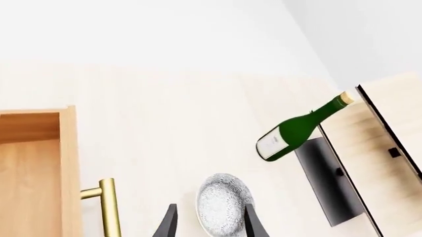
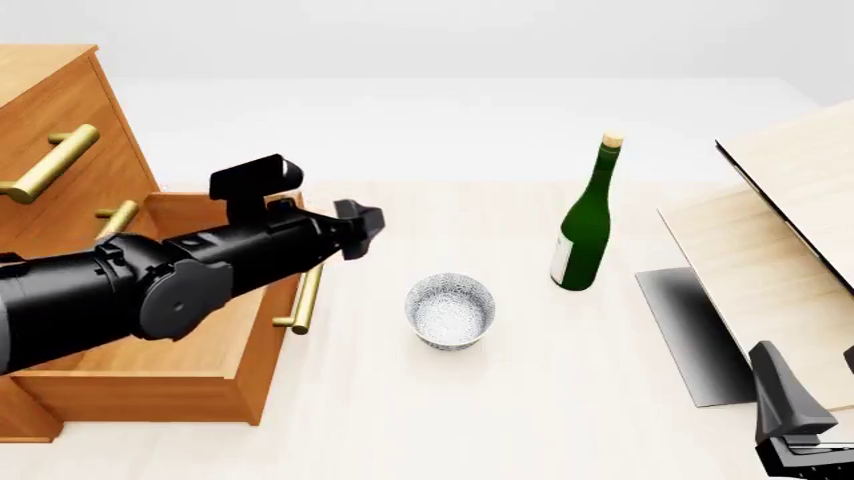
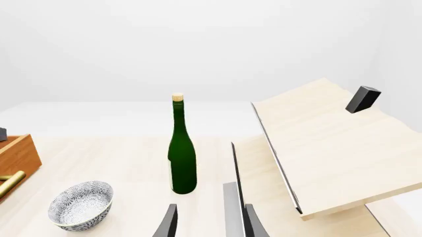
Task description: Put the bowl in the bottom drawer of the cabinet and close it.
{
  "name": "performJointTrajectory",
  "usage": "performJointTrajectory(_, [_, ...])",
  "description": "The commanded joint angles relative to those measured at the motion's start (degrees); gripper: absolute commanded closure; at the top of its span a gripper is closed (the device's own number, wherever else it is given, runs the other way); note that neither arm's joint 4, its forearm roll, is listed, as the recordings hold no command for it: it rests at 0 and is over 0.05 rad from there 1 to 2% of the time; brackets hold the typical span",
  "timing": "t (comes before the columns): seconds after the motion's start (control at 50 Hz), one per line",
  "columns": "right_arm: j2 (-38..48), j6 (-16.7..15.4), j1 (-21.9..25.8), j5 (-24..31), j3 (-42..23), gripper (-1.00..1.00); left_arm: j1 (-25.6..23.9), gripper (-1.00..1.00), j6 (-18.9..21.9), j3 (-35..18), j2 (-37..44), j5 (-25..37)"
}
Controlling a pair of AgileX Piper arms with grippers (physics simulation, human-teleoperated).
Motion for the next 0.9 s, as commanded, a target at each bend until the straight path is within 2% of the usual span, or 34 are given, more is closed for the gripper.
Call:
performJointTrajectory(0.02, [0.00,0.00,-0.01,0.00,0.00,-1.00,-0.10,-1.00,-0.99,-0.74,3.45,-1.55])
performJointTrajectory(0.9, [0.00,0.00,0.00,0.00,0.00,-1.00,0.09,-1.00,-3.59,-4.20,16.51,-6.45])
